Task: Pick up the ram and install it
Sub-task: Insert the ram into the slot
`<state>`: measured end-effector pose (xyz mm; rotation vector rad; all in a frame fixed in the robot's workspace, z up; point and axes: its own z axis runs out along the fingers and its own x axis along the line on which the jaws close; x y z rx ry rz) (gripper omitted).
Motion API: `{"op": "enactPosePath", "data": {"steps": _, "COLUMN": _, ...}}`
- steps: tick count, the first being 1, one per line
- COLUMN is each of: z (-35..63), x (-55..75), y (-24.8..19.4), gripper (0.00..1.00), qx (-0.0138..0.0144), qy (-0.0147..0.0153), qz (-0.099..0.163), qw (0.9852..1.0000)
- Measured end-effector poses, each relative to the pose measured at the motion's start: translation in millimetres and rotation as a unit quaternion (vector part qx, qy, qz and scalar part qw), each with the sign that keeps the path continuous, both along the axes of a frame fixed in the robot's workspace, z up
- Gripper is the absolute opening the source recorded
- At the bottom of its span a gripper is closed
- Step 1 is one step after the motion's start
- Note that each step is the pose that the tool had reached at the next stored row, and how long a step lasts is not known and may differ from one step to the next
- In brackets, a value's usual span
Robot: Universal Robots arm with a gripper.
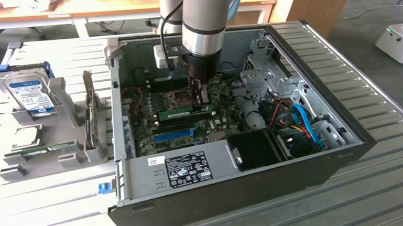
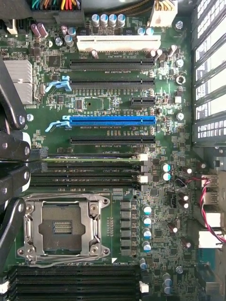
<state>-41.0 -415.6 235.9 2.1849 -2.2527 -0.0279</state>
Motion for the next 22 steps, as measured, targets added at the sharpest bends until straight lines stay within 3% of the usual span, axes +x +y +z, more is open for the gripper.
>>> {"op": "enactPosePath", "data": {"steps": 22, "z": -4.1, "x": -1.4, "y": 0.0, "gripper": 0.12, "qx": -0.0001, "qy": 0.0000, "qz": 0.000, "qw": 1.0000}}
